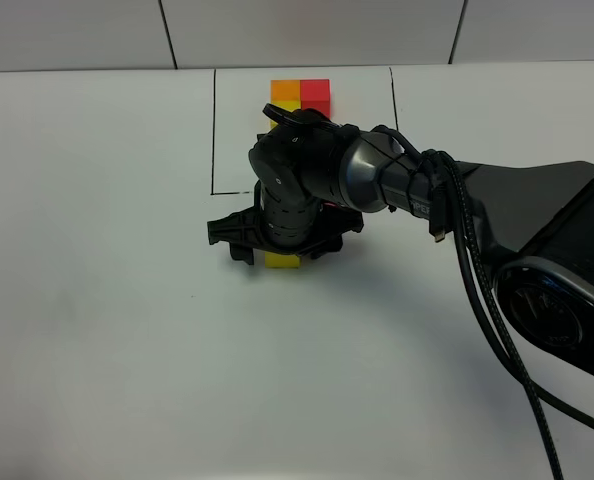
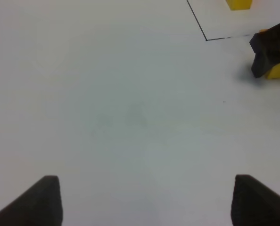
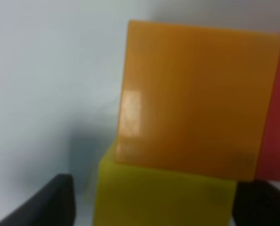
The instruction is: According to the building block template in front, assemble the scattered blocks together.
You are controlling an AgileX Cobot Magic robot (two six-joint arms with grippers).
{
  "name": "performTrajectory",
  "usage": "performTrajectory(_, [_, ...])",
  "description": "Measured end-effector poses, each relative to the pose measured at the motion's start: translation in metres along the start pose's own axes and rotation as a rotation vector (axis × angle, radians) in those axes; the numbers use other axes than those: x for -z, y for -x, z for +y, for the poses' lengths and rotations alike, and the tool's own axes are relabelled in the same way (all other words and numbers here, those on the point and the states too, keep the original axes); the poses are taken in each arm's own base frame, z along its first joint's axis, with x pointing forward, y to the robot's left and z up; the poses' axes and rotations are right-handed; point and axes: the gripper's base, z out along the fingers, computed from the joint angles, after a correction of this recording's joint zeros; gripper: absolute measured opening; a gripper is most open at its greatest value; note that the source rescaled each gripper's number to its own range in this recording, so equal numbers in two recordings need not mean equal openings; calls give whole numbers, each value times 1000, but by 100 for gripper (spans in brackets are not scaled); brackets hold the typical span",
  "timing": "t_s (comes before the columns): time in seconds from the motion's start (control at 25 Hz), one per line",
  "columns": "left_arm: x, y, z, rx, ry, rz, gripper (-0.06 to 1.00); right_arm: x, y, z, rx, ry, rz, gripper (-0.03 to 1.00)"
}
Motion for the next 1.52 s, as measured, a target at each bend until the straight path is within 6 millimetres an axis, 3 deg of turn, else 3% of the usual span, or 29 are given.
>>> performTrajectory(0.12, [0, 0, 0, 0, 0, 0, 63, 0, 0, -1, 27, -8, -3, 72])
performTrajectory(0.24, [0, 0, 0, 0, 0, 0, 63, 2, 0, -2, 62, -24, 8, 79])
performTrajectory(0.48, [0, 0, 0, 0, 0, 0, 63, 16, -6, -6, 97, -43, 68, 82])
performTrajectory(0.76, [0, 0, 0, 0, 0, 0, 63, 72, -7, 0, 162, -4, 38, 82])
performTrajectory(0.92, [0, 0, 0, 2, 0, 0, 63, 77, -13, -9, 178, -8, 72, 82])
performTrajectory(1.12, [0, 0, 0, 1, 1, 0, 63, 70, -10, -47, 149, 2, 65, 81])
performTrajectory(1.24, [0, 0, 0, 1, 1, 0, 63, 73, 2, -76, 115, 11, 19, 80])
performTrajectory(1.36, [0, 0, 0, 1, 1, 0, 63, 83, 26, -114, 66, 17, -64, 79])
performTrajectory(1.52, [0, 0, 0, 1, 1, 0, 63, 103, 59, -180, -38, 9, -225, 78])
